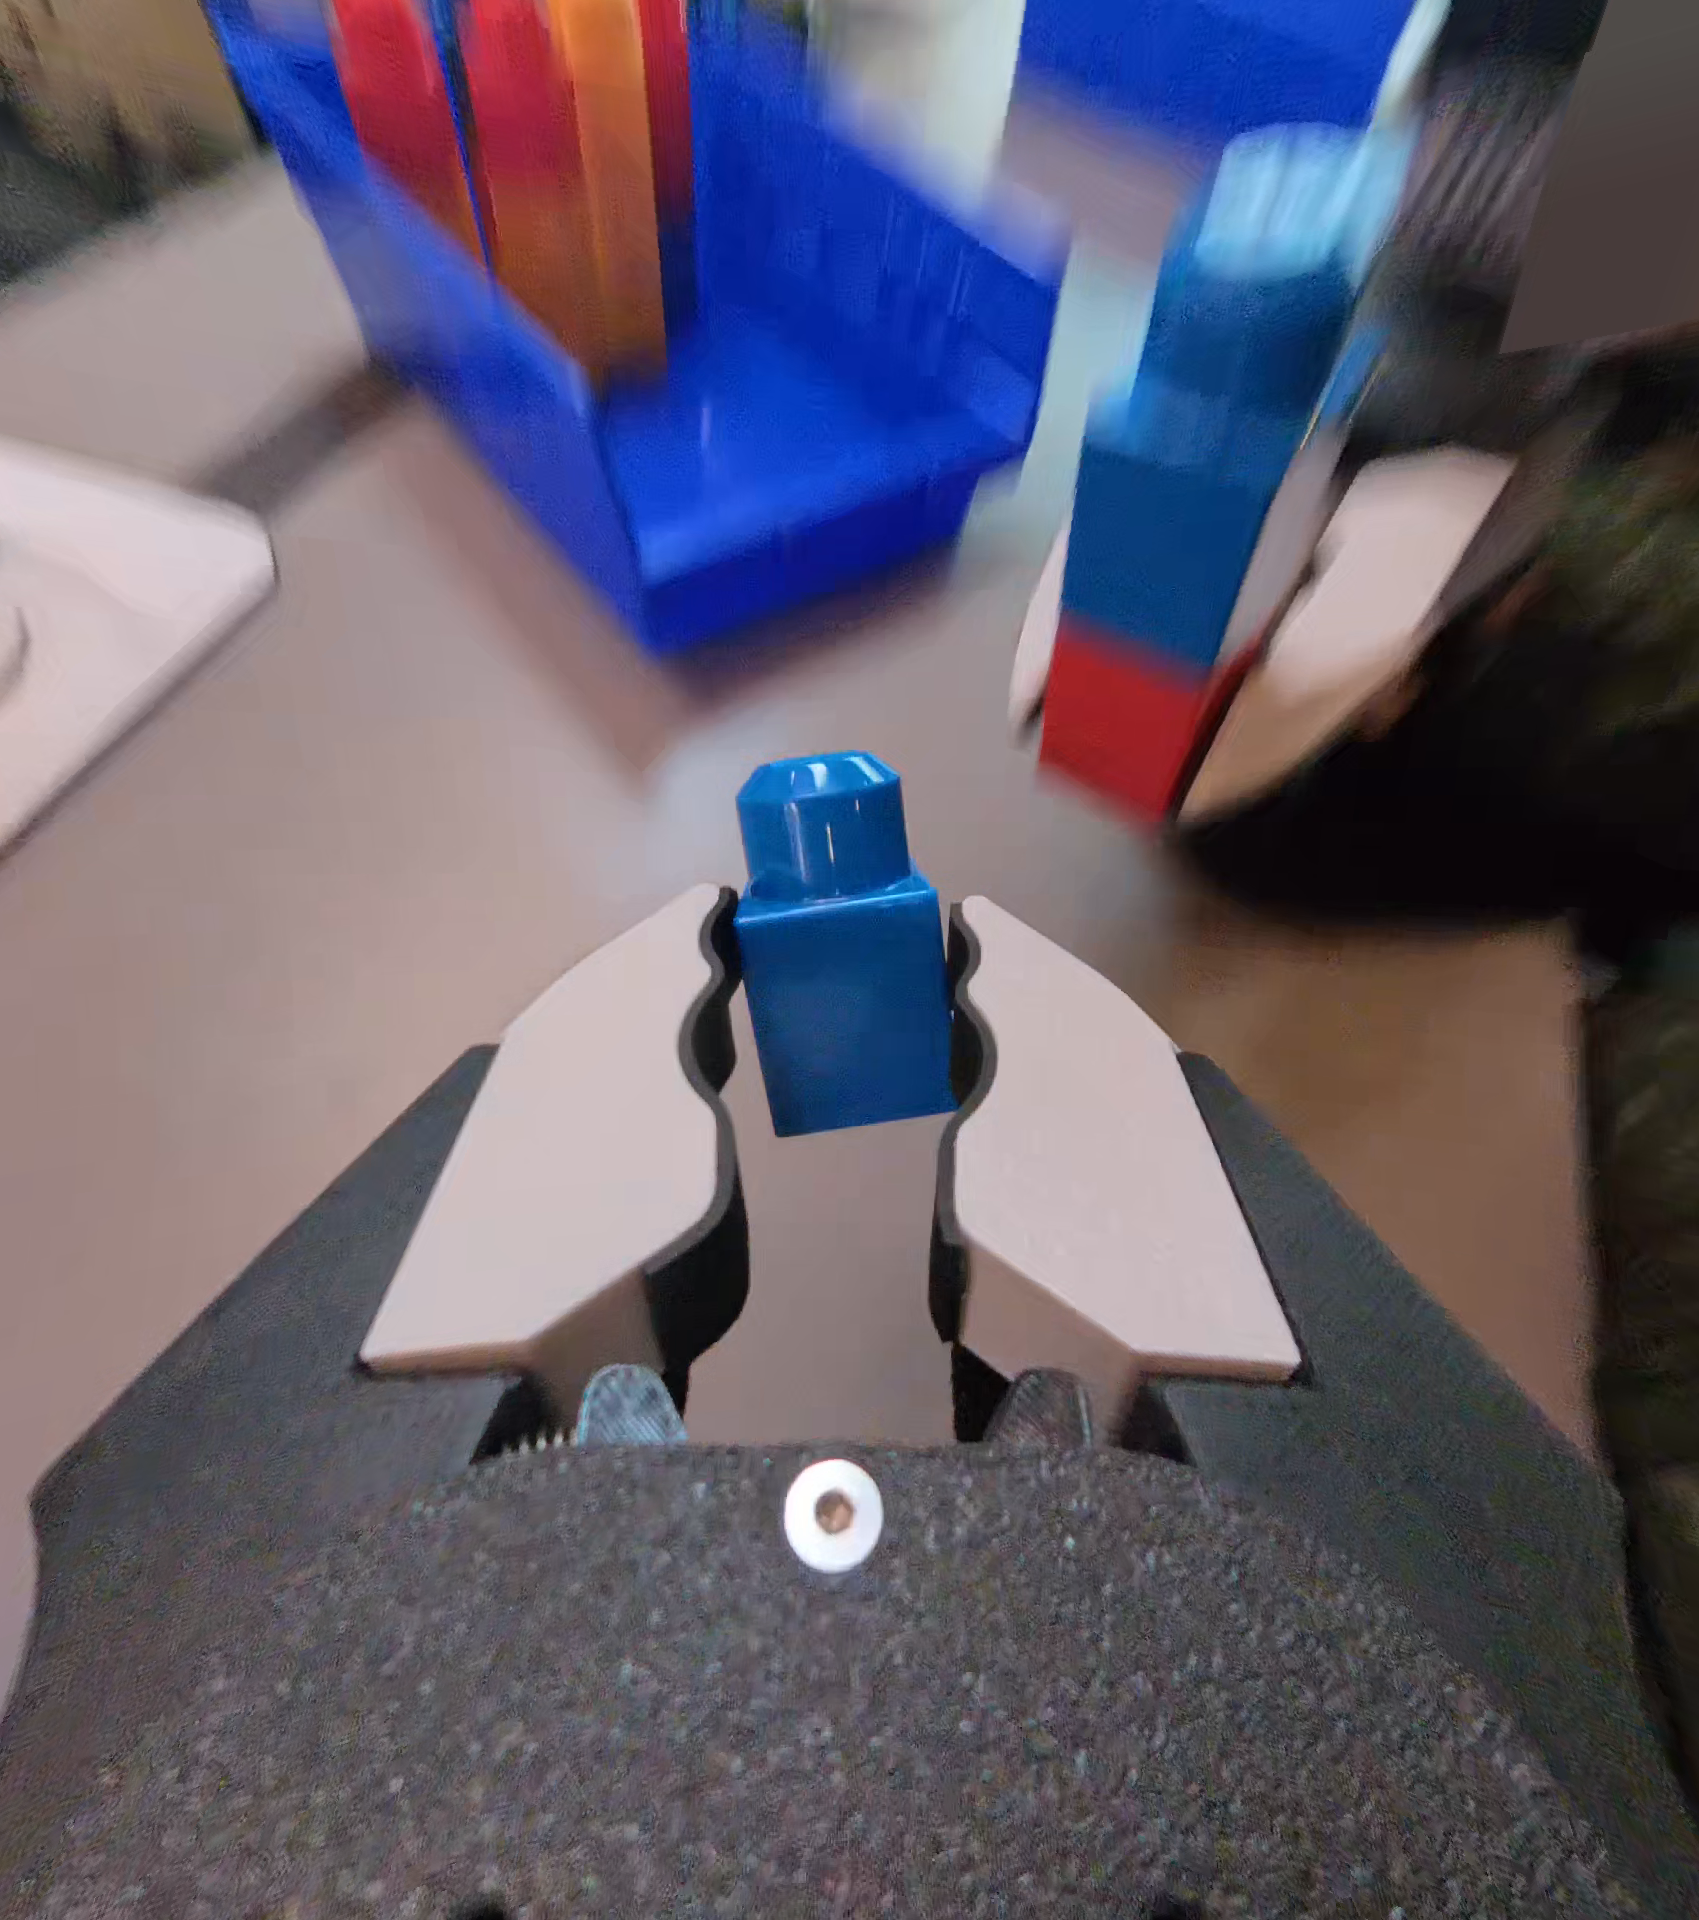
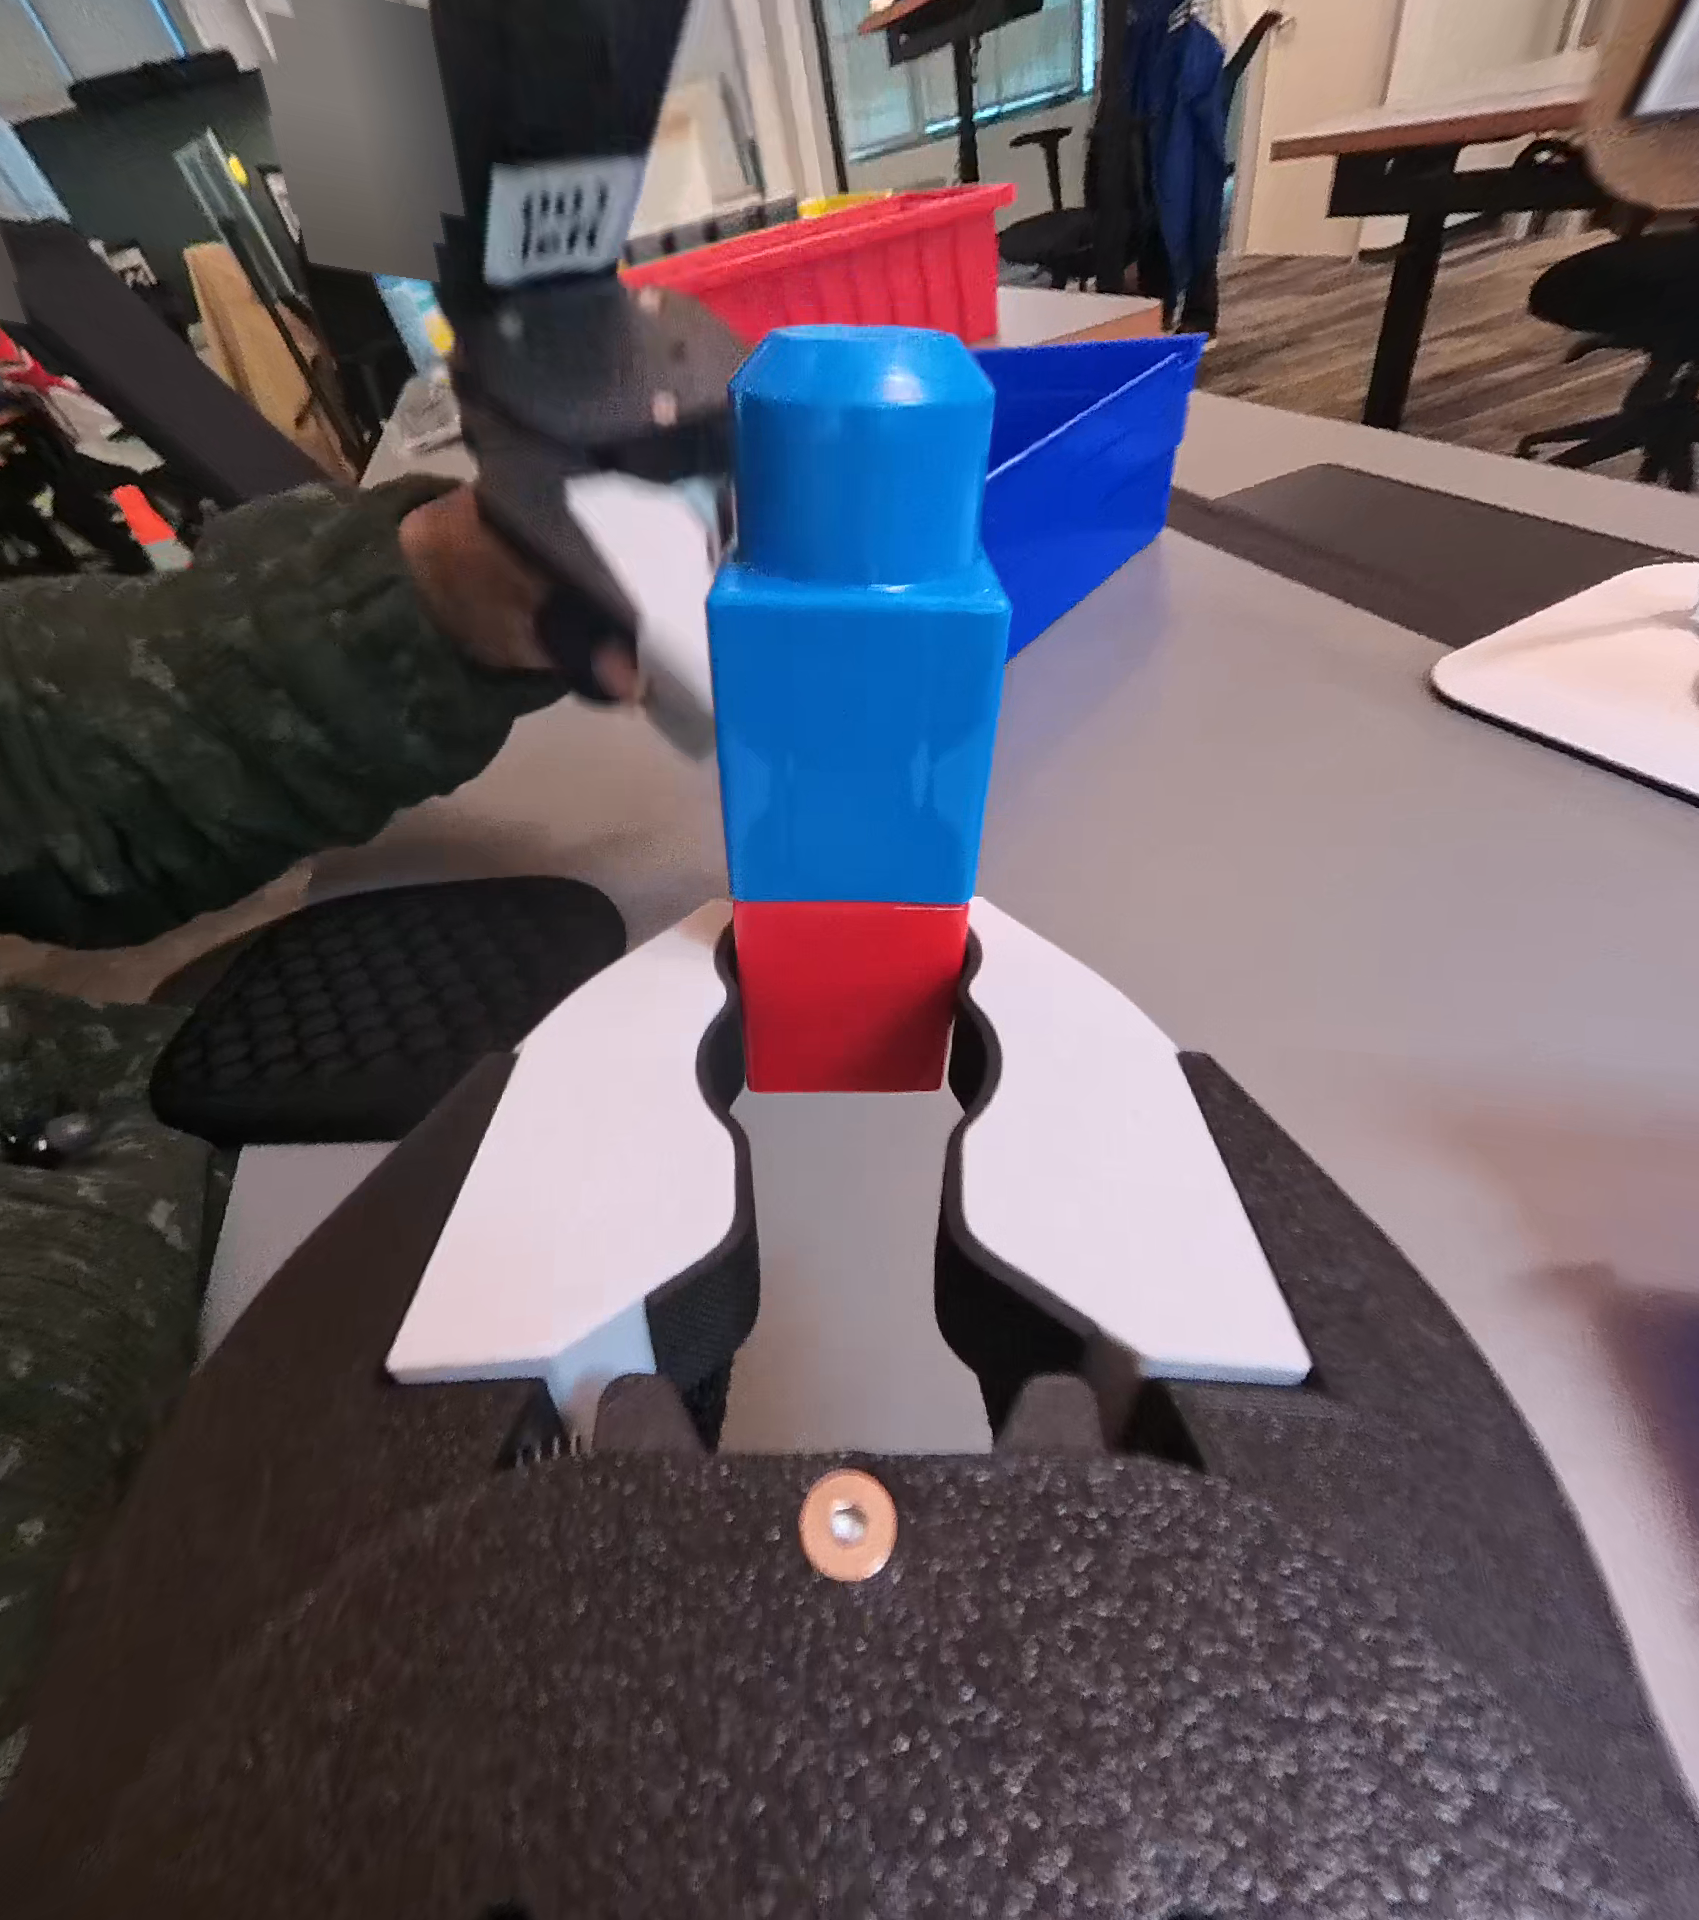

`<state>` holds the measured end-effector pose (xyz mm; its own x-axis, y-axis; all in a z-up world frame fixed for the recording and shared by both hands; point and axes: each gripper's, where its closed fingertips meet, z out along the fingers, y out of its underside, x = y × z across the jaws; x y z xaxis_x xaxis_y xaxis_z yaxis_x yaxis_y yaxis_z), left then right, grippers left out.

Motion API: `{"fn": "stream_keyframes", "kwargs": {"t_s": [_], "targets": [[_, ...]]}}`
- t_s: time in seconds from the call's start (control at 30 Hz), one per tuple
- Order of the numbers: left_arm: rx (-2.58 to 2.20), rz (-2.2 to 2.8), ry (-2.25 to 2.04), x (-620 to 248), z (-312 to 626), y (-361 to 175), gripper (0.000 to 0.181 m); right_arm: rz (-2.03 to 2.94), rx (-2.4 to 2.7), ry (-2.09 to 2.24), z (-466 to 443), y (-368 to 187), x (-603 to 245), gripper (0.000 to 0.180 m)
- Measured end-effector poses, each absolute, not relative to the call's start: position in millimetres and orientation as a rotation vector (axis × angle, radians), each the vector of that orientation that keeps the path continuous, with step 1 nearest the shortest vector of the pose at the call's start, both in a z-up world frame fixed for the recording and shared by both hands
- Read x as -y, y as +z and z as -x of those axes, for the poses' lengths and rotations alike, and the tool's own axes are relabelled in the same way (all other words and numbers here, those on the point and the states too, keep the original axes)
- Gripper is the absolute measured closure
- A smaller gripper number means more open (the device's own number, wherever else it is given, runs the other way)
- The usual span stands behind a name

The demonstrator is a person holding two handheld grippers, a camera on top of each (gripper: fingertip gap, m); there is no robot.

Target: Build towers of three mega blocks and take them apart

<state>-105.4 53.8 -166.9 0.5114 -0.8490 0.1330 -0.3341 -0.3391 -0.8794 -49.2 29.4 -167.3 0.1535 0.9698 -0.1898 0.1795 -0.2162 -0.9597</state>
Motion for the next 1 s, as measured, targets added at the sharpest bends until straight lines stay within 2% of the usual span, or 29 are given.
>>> {"fn": "stream_keyframes", "kwargs": {"t_s": [0.1,0.23,0.7,1.0], "targets": [[-0.725,1.549,-1.161,-45.5,102.5,-100.3,0.143,1.534,1.232,1.179,60.0,-173.3,-13.6,0.143],[-0.589,1.273,-1.458,-29.2,98.4,-67.0,0.144,1.508,1.347,1.22,78.6,-185.6,11.0,0.143],[-0.899,1.189,-1.455,14.1,58.6,-86.0,0.143,1.438,1.353,1.33,91.1,-178.6,32.8,0.144],[-1.117,1.345,-1.284,18.7,65.4,-105.7,0.143,1.491,1.428,1.199,91.7,-192.1,31.0,0.145]]}}
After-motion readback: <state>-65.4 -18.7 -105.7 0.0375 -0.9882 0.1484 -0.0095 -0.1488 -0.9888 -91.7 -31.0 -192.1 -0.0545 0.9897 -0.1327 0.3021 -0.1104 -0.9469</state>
